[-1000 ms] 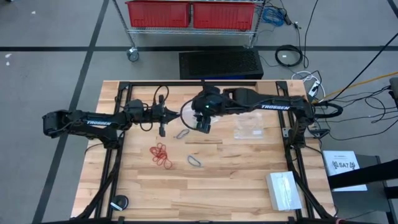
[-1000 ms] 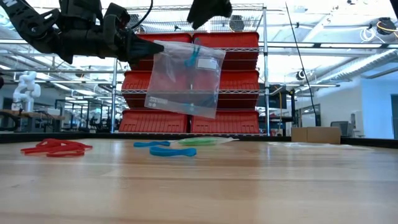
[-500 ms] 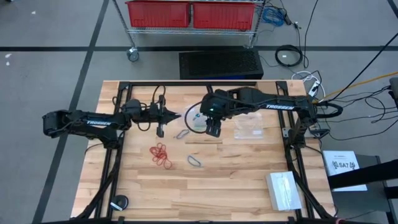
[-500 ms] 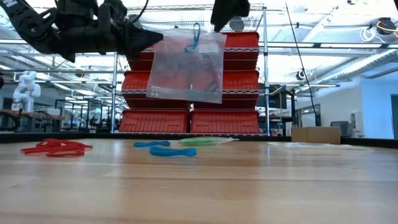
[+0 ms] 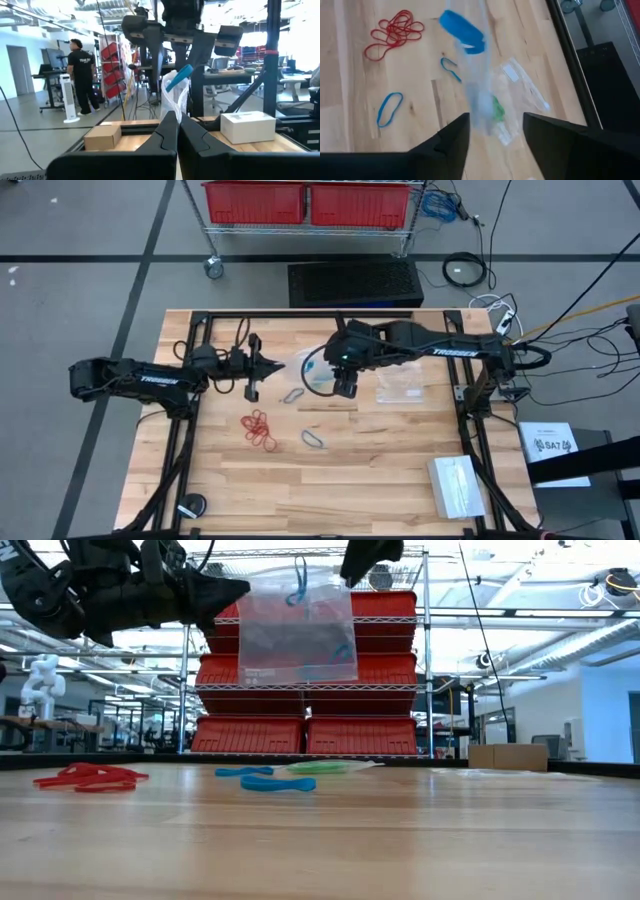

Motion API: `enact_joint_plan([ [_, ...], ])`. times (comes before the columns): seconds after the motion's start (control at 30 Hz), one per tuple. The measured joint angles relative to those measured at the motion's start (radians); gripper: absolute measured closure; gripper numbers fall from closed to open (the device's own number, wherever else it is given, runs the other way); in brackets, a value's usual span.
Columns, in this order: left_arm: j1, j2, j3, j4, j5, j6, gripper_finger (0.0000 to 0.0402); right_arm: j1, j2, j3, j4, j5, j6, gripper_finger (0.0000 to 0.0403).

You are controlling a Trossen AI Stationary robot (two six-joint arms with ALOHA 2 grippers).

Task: Sort rubber bands
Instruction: Put the blue rubber band into the left transparent zip bag

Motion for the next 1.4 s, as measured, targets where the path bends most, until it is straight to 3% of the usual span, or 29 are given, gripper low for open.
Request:
enact_joint_plan([
  [0.23, 0.000, 0.000, 0.000, 0.007, 0.000, 0.000, 0.0401, 0.002, 0.001, -0.050, 0.099, -0.001, -0.044, 0.0389],
  [0.63, 0.000, 0.000, 0.000, 0.005, -0.002, 0.001, 0.0402, 0.005, 0.000, -0.051, 0.151, -0.046, -0.035, 0.0398],
  [0.77, 0.000, 0.000, 0.000, -0.002, -0.002, 0.001, 0.0401, 0.005, -0.008, -0.050, 0.107, -0.033, 0.018, 0.0372],
  [0.9, 0.000, 0.000, 0.000, -0.025, -0.017, 0.009, 0.0401, 0.019, -0.039, -0.050, -0.057, 0.034, 0.107, 0.0312],
  [1.1, 0.004, 0.000, 0.000, -0.031, -0.031, 0.011, 0.0402, 0.070, -0.069, -0.077, -0.145, -0.023, 0.306, 0.0220],
  [1.23, 0.003, 0.000, 0.000, -0.030, -0.031, 0.010, 0.0401, 0.150, -0.057, -0.234, 0.038, -0.088, 0.363, 0.0190],
  [1.4, 0.003, 0.000, 0.000, -0.032, -0.031, 0.010, 0.0402, 0.219, -0.046, -0.530, 0.553, -0.203, 0.438, 0.0182],
])
